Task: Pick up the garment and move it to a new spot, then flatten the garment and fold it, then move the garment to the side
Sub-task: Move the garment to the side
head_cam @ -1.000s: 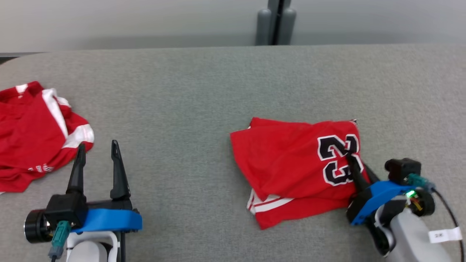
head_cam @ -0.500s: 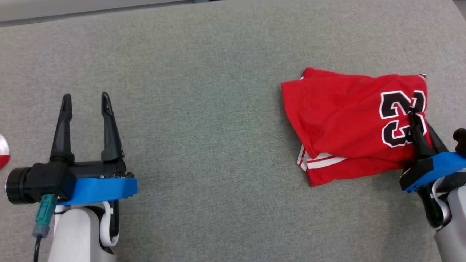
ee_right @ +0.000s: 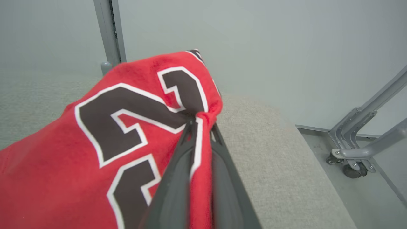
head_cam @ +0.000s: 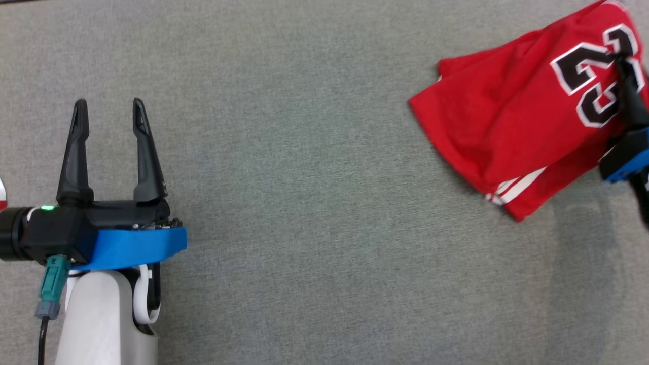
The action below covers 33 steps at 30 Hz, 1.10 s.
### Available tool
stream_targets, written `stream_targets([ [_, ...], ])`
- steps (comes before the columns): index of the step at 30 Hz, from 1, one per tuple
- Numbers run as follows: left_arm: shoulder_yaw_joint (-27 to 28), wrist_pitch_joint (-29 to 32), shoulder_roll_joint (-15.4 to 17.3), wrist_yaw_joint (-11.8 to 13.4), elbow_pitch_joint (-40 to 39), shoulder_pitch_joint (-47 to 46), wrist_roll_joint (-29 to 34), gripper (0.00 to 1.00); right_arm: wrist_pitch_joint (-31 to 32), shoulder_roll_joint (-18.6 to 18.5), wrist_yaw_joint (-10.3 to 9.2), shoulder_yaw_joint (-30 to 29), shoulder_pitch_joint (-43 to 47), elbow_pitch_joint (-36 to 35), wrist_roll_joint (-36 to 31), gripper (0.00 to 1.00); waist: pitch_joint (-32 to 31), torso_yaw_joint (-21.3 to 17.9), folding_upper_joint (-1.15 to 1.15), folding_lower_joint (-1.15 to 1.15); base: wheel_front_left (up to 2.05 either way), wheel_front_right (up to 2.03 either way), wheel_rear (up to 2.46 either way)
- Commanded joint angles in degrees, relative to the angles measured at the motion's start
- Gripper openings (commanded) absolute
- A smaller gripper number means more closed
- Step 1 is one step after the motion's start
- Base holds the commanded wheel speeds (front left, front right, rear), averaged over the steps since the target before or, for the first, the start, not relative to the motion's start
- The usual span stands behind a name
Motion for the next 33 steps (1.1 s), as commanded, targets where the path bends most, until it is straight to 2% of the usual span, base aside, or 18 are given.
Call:
stream_targets([
  [1,0.0,-0.1,0.1,-0.3,-0.4,-1.3,0.2,1.0,0.3,-1.1,0.01,0.0,-1.7,0.6,-0.3,0.0,1.1,0.9,0.0,-0.01,0.0,0.0,0.0],
  [13,-1.3,-0.1,-0.2,-0.3,-1.6,-3.7,0.7,1.0,2.1,-15.1,0.01,-3.5,-10.5,12.2,0.1,0.0,5.6,4.4,0.0,-0.01,0.0,0.0,0.0],
  [17,-1.5,-0.1,-0.3,-0.2,-1.7,-4.1,0.7,1.0,2.2,-17.5,0.01,-5.1,-12.2,16.1,-0.6,0.0,6.1,5.1,0.0,-0.01,0.0,0.0,0.0],
  [22,-1.1,-0.1,-0.1,0.1,-2.0,-3.7,0.7,1.0,2.8,-17.4,0.01,-6.8,-14.1,19.7,-2.1,0.0,6.5,5.1,0.0,-0.01,0.0,0.0,0.0],
  [23,-1.1,-0.1,-0.1,0.0,-2.0,-3.6,0.7,1.0,2.9,-17.2,0.01,-7.1,-14.4,20.3,-2.4,0.18,6.6,5.2,0.0,-0.01,0.0,0.0,0.0],
  [24,-1.2,-0.1,-0.1,0.0,-2.0,-3.7,0.7,1.0,2.6,-17.0,0.01,-7.3,-14.8,20.9,-2.7,0.96,6.7,5.2,0.0,-0.01,0.0,0.0,0.0],
  [25,-1.2,-0.1,-0.1,0.0,-1.9,-3.7,0.7,1.0,2.4,-16.7,0.01,-7.6,-15.2,21.4,-3.0,1.0,6.7,5.3,0.0,-0.01,0.0,0.0,0.0],
  [33,-0.4,-0.1,-0.2,0.3,-0.5,-2.1,0.0,1.0,-4.0,-14.0,0.01,-9.2,-14.8,22.1,-5.6,1.0,3.4,5.0,0.0,-0.01,0.0,0.0,0.0],
])
